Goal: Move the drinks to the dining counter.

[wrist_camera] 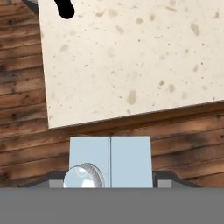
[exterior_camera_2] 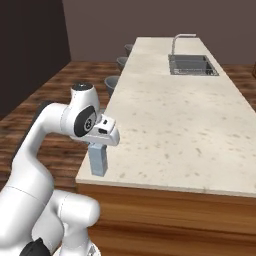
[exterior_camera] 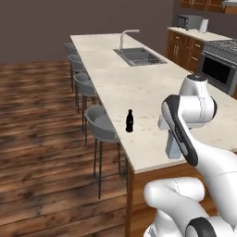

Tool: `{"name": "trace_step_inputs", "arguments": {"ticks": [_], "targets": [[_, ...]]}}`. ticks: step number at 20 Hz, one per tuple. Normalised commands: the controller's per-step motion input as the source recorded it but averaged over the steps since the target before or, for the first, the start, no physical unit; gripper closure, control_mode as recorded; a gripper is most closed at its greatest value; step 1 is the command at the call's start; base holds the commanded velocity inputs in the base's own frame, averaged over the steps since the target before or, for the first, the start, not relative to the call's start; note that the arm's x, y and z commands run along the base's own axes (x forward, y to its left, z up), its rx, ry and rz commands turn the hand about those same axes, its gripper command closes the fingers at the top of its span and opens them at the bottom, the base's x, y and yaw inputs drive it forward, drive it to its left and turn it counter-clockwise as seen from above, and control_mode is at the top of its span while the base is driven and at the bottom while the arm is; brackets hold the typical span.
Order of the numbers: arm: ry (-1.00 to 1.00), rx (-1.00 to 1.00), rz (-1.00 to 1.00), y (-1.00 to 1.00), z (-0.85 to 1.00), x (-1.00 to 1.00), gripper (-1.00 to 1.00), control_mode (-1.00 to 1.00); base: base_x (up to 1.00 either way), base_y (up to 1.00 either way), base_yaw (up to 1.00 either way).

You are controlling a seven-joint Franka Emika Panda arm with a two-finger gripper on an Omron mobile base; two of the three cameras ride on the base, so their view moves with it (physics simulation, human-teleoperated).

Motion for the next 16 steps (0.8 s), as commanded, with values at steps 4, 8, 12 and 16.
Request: {"name": "trace_step_inputs", "arguments": {"ticks": [4,8,12,16], "targets": [[0.00,0.00,0.00,0.00,0.00,0.00,1.00,1.00,0.53,0.15,0.04],[0.00,0.00,0.00,0.00,0.00,0.00,1.00,1.00,0.57,-0.01,0.08],[0.00,0.00,0.00,0.00,0.00,0.00,1.00,1.00,0.23,-0.07,0.09],[0.00,0.00,0.00,0.00,0.00,0.00,1.00,1.00,0.23,-0.08,0.09]]}}
